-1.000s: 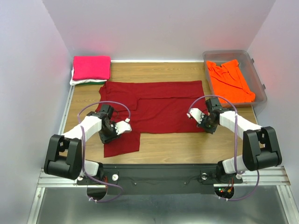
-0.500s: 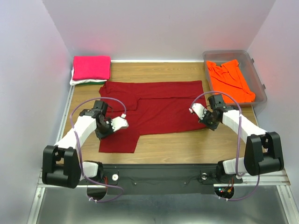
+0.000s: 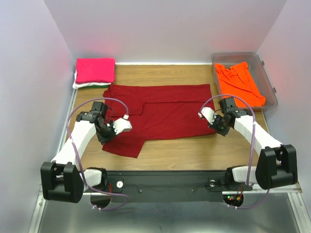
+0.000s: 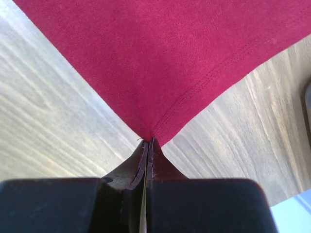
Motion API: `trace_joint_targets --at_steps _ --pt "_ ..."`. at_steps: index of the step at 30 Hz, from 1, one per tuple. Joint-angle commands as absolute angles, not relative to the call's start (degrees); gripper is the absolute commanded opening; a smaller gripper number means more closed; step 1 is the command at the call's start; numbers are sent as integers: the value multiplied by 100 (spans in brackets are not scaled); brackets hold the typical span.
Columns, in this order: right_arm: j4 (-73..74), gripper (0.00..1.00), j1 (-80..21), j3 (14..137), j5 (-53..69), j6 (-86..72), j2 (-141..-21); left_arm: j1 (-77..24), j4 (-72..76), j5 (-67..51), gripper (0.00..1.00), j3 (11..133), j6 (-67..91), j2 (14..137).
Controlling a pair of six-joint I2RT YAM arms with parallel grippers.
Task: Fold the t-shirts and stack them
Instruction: Fold the tshirt
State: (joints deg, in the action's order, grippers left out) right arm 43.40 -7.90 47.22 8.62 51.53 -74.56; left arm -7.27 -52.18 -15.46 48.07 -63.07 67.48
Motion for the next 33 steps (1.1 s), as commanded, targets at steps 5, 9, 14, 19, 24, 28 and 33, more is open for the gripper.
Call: trace_joint_targets --at_steps 5,9,14,19,24,28,33 --pt "4921 1 -747 4895 940 5317 -6873 -677 -6143 -1986 0 5071 -6337 6091" --pt "5124 1 -677 5228 1046 5344 -6916 -475 -6223 -1986 0 5421 -6319 6081" --pt "5124 1 -492 5641 1125 5528 -7487 -115 -6275 -2215 0 6309 -6416 6722" --pt "5124 1 -431 6380 1283 5563 -8199 -70 -6100 -2259 0 7127 -6407 7557" --pt "5124 1 -431 7362 1310 5590 -9217 -44 -5968 -2320 0 7794 -6363 8409" --pt "5124 1 -422 7917 1239 5712 -9878 131 -5959 -2338 0 8313 -6389 8973" --pt "5124 0 -396 8541 1134 5818 -10572 185 -5985 -2268 0 9033 -6390 9789"
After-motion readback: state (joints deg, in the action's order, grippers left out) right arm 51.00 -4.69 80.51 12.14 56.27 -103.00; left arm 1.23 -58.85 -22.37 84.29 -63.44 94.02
